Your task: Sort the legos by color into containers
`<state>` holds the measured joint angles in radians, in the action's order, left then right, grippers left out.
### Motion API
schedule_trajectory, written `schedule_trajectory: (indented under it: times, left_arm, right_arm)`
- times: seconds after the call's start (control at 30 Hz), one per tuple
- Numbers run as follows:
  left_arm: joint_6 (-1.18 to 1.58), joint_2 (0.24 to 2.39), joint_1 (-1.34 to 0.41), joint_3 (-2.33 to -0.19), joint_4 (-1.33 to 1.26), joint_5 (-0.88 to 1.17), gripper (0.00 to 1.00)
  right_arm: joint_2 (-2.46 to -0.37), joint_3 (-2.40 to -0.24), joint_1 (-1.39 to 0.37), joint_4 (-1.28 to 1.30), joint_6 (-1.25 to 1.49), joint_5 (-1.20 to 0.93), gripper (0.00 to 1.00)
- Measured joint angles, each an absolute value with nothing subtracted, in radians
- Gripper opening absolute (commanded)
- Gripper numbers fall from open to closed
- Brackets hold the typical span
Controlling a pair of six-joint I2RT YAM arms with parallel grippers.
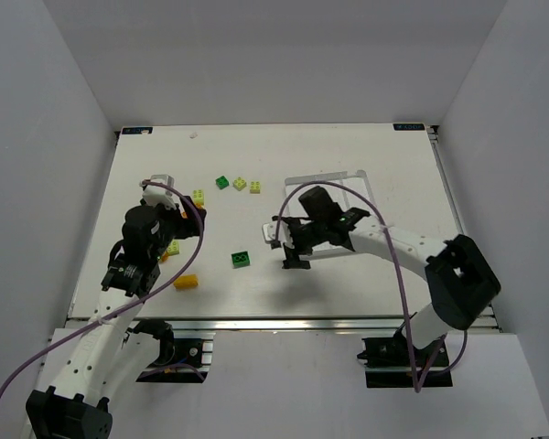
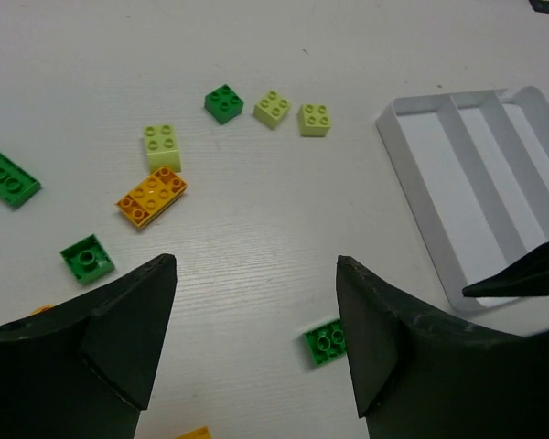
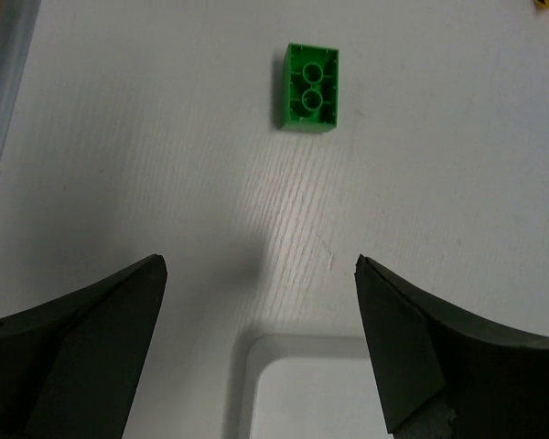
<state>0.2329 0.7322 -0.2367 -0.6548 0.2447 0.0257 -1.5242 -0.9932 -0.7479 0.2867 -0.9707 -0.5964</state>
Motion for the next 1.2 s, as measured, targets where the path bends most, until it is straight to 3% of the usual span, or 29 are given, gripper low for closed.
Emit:
schedule_trajectory:
  times: [0.2,0.57,0.8,0.9,1.03,1.13,1.2]
  left_arm:
    - [0.234,0.732,-0.236,-0.665,0.266,-0.076,0.82]
    - [0.235,0.699,-0.235,-0.665,0.286,-0.154,0.81]
    - [0.234,0.678,-0.235,-0.665,0.285,-0.157,0.81]
    - [0.234,0.677,-0.235,-0.665,0.285,-0.157,0.81]
    - [0.235,0.672,-0.235,-0.665,0.285,-0.154,0.77]
    - [0.238,0.663,-0.235,-0.665,0.284,-0.148,0.67]
    - [0.240,0.656,-0.235,-0.665,0.284,-0.142,0.54]
  right_arm:
    - [-1.717,-1.161,-0.854,0.243,-0.910,-0.525,0.89]
    - [-1.940,-1.278,-0.945,0.213,-0.797,-0.457,0.89]
    - [-2.035,-1.353,-0.963,0.209,-0.751,-0.418,0.83]
    - [-2.054,-1.378,-0.964,0.204,-0.732,-0.411,0.70]
    - [-2.076,-1.406,-0.965,0.208,-0.719,-0.408,0.35]
    - [-2.081,-1.418,-0.964,0.215,-0.708,-0.405,0.22]
    - [-2.078,-1.417,-0.964,0.223,-0.706,-0.402,0.16]
